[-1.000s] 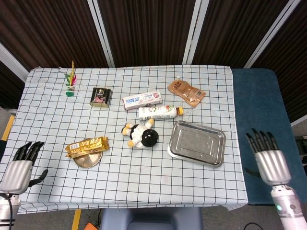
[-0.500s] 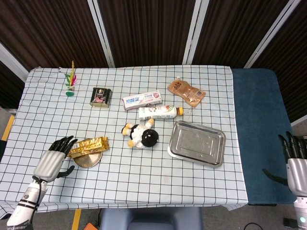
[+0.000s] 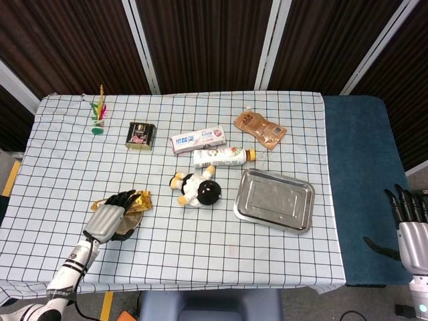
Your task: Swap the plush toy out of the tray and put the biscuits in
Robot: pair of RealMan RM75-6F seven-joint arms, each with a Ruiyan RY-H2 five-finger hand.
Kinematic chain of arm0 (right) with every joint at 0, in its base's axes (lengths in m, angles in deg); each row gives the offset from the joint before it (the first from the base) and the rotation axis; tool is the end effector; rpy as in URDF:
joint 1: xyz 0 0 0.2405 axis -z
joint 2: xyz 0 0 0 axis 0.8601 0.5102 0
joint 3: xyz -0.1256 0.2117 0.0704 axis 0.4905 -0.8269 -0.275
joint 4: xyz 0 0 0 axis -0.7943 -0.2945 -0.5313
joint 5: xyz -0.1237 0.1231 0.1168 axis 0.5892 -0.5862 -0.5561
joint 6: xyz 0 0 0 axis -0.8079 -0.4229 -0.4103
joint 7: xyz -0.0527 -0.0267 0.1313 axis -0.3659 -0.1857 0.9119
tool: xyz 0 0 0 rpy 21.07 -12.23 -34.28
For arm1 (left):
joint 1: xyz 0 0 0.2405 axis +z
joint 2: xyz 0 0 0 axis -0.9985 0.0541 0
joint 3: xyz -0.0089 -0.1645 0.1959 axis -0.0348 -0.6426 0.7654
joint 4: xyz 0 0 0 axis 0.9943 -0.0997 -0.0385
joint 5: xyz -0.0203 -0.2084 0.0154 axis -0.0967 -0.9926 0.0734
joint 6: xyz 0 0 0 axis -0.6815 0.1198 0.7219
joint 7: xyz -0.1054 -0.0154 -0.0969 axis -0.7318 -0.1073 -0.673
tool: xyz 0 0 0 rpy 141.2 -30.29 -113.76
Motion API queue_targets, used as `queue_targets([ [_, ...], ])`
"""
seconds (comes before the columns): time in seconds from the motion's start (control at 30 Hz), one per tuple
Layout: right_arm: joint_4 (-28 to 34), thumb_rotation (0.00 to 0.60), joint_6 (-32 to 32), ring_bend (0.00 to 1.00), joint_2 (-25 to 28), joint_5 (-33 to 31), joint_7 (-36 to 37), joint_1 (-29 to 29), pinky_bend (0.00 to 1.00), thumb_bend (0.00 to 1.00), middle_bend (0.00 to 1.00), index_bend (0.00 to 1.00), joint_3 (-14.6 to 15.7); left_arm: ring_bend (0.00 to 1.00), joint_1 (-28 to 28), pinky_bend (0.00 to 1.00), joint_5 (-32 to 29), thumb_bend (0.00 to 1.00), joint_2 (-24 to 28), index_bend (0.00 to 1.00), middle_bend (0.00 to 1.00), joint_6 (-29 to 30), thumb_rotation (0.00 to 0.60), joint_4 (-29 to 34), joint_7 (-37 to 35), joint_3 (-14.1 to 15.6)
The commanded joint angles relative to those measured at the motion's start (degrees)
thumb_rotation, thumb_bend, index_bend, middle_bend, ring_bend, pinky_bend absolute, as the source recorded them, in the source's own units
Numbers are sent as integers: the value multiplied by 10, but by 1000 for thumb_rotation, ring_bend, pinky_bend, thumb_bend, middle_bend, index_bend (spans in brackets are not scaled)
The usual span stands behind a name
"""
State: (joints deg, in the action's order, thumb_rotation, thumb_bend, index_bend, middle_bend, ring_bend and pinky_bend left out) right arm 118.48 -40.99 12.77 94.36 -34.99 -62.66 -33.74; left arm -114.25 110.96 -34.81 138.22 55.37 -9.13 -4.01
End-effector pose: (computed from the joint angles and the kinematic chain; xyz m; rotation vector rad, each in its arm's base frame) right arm -0.3056 -0.1617 0.1825 1.3086 -0.8162 0.8758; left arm -0.2077 0.2723 0.0359 -1.8169 -1.0992 -0.7861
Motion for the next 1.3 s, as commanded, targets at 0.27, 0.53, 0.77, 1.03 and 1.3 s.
queue_targets([
  [0.27, 0, 600, 7, 0, 2, 11, 7, 6, 0, 53, 0, 0, -7, 64, -29, 131, -14, 331, -52, 59, 149, -8, 600, -73, -24, -3],
  [0.53, 0, 600, 15, 0, 4, 19, 9, 10, 0, 53, 0, 0, -9, 182, -41, 146, -44, 335, -77, 238, 284, -17, 600, -126, -27, -3],
  [0.77, -2, 600, 18, 0, 3, 25, 9, 13, 0, 53, 0, 0, -12, 226, -47, 216, -64, 346, -94, 262, 304, -25, 600, -160, -26, 5],
  [1.03, -3, 600, 21, 0, 3, 30, 8, 15, 0, 53, 0, 0, -15, 348, -44, 471, -61, 415, -107, 306, 391, -12, 600, -185, -30, 13],
  [1.3, -3, 600, 26, 0, 3, 33, 9, 17, 0, 53, 0, 0, -17, 527, -33, 693, -27, 596, -135, 459, 570, 42, 600, -219, -40, 12],
])
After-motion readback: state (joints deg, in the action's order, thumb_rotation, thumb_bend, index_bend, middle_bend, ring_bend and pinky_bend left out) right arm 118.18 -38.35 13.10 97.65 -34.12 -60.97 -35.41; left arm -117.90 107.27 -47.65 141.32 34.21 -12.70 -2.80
